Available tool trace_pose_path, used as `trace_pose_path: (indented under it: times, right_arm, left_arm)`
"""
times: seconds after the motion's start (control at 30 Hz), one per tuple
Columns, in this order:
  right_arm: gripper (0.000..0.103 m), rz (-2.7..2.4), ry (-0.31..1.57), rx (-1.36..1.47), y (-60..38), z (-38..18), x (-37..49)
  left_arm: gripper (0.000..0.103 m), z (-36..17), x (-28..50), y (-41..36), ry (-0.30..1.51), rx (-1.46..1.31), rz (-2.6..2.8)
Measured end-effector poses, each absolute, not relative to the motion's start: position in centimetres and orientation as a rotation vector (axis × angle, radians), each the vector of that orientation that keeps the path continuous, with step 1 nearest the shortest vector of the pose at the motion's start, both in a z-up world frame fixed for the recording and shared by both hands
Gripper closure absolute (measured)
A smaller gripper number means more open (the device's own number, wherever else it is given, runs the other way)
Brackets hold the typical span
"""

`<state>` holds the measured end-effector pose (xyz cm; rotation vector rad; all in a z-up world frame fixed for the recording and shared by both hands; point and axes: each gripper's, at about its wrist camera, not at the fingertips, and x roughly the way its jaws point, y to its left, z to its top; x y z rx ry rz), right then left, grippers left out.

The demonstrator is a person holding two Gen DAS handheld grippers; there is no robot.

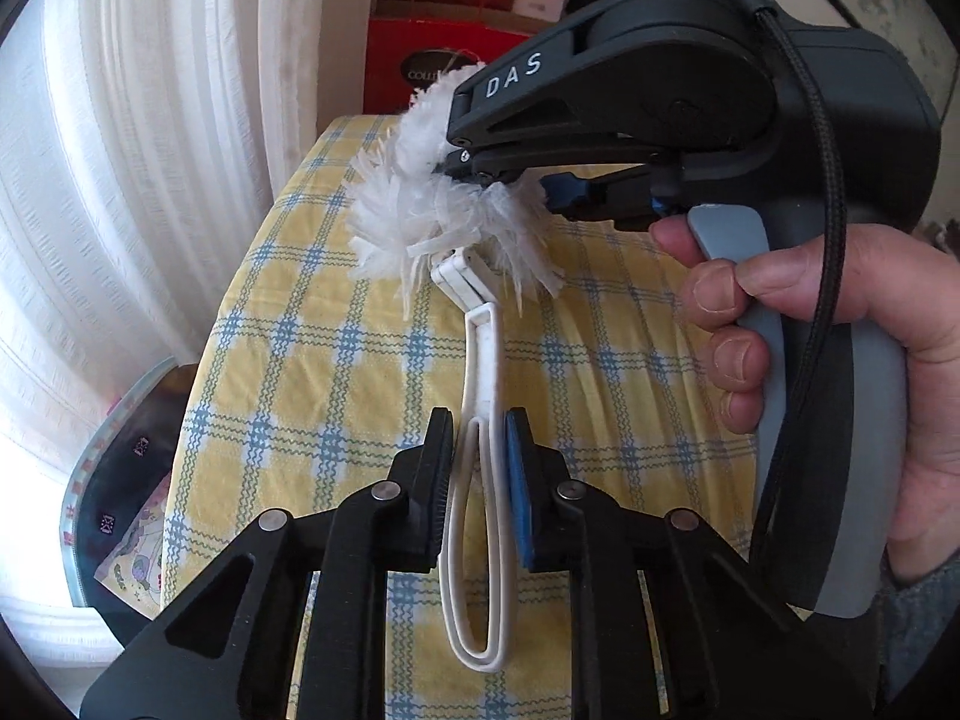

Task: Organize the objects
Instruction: 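Grasp the duster head with the right gripper while the left grasps the handle loop, then lift and carry the feather duster over the box with both grippers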

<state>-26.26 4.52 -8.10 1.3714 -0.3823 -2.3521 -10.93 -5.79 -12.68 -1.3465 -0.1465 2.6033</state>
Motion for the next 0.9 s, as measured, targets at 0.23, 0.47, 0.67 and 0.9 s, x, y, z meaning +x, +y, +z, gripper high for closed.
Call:
trace_pose_path:
  times: [0.23,0.47,0.67,0.9]
  right_arm:
    - [0.076,-2.406,-0.392,1.228,6.6,-2.3,-24.7]
    - [0.076,-2.502,-0.425,1.141,12.3,3.6,-23.1]
    - [0.076,-2.596,-0.489,1.122,19.7,6.6,-21.6]
    - [0.076,-2.688,-0.595,1.164,29.2,7.5,-19.8]
  left_arm:
    - [0.087,-8.7,-10.2,-3.5,-0.137,-1.231,2.587]
    - [0.087,-3.9,-10.0,1.0,-0.142,-1.1,2.526]
    - [0.087,-1.2,-9.7,5.9,-0.1,-1.03,2.447]
    - [0.087,-0.2,-10.7,11.5,-0.07,-1.012,2.338]
